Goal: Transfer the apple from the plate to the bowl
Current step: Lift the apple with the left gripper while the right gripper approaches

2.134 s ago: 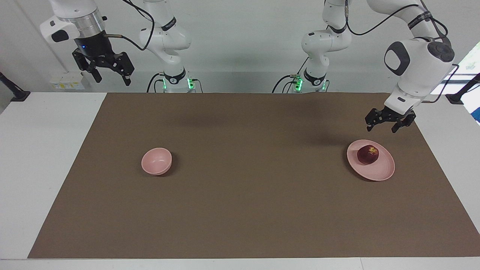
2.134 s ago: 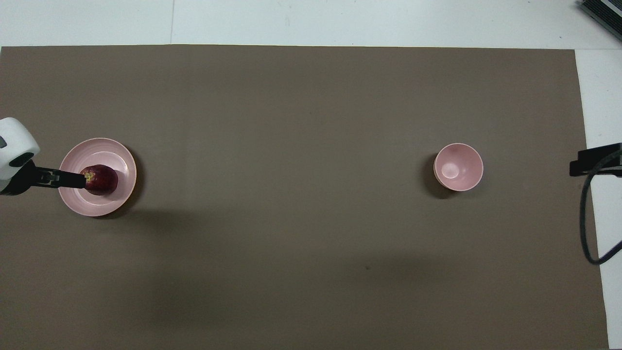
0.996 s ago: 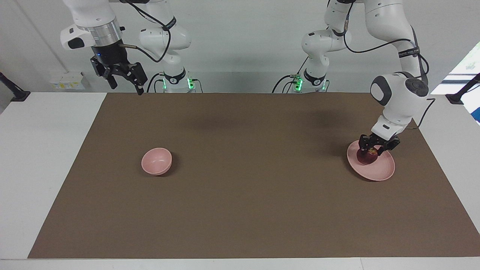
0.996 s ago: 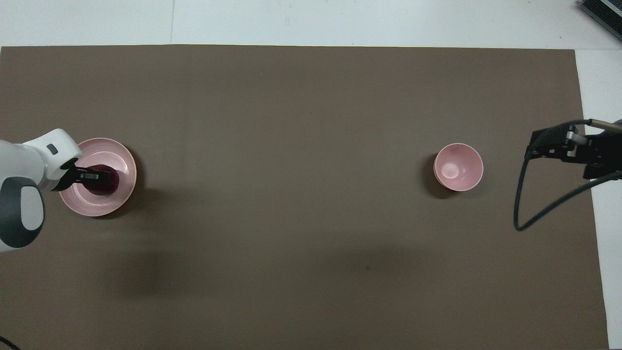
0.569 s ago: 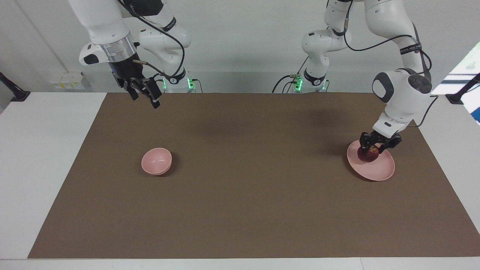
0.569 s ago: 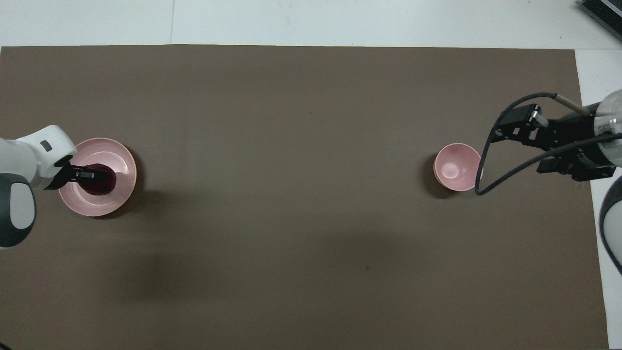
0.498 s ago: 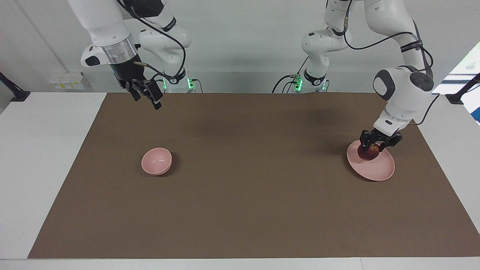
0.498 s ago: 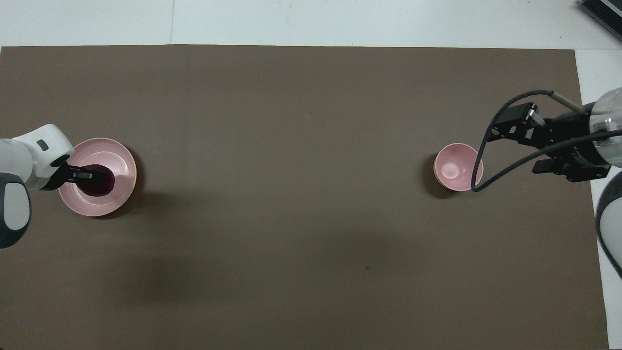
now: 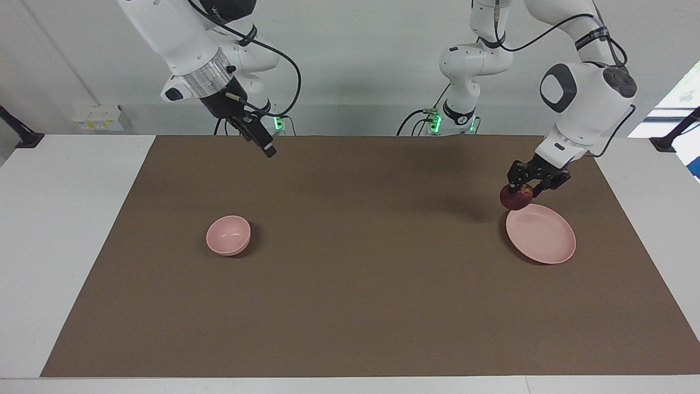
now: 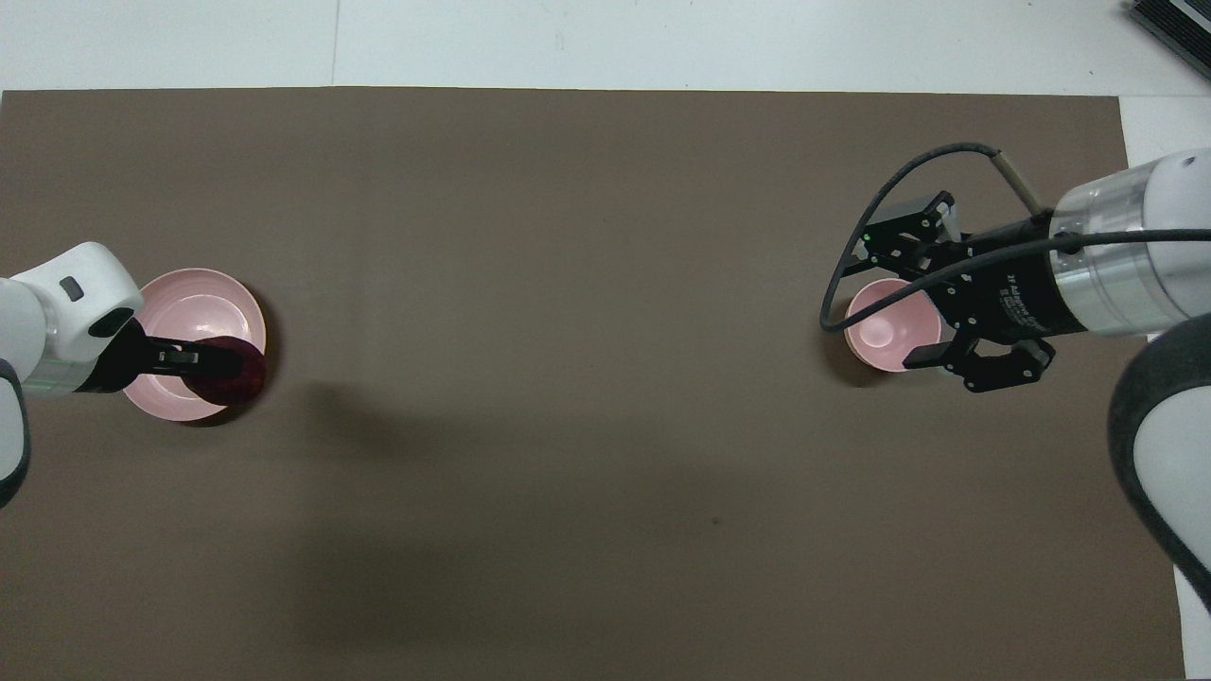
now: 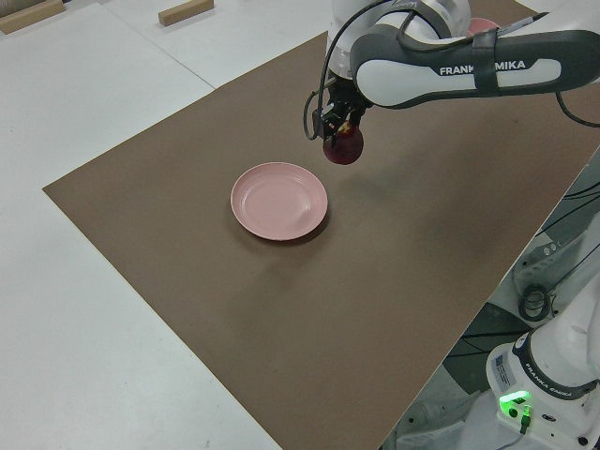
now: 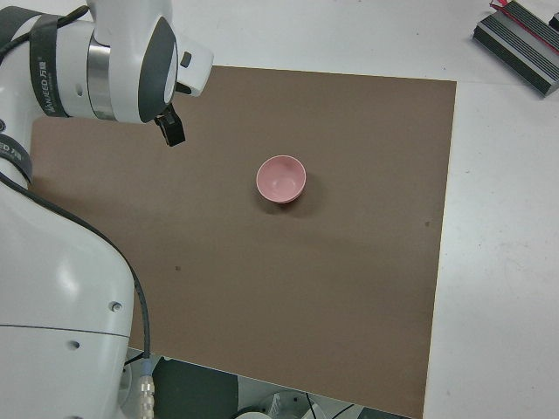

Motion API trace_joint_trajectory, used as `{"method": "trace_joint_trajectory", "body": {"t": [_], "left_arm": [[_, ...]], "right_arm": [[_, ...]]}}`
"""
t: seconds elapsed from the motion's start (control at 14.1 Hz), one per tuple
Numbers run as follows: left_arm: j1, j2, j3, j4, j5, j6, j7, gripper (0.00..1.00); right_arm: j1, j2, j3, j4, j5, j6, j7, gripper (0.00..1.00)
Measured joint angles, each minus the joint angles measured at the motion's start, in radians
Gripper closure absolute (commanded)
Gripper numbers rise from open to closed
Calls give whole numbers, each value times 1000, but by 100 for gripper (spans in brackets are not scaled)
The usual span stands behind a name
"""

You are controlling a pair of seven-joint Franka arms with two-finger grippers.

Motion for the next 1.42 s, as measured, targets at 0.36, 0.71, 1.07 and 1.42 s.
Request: {"method": "trace_joint_trajectory", "body": {"t": [0.36, 0.71, 1.07, 1.42], "left_arm": [[-132, -7, -5, 26, -237, -2, -191, 100], [-283, -7, -11, 38, -461, 106, -333, 100], [-437, -5, -20, 39, -553, 277, -391, 100], [-454, -5, -87, 55, -640, 417, -407, 100]], "right_arm": [[76, 10, 1, -15, 137, 92, 254, 0], [125, 48, 2, -55, 311, 198, 318, 0], [164, 63, 2, -147, 469, 319, 319, 0], [175, 64, 2, -215, 523, 333, 319, 0]]}}
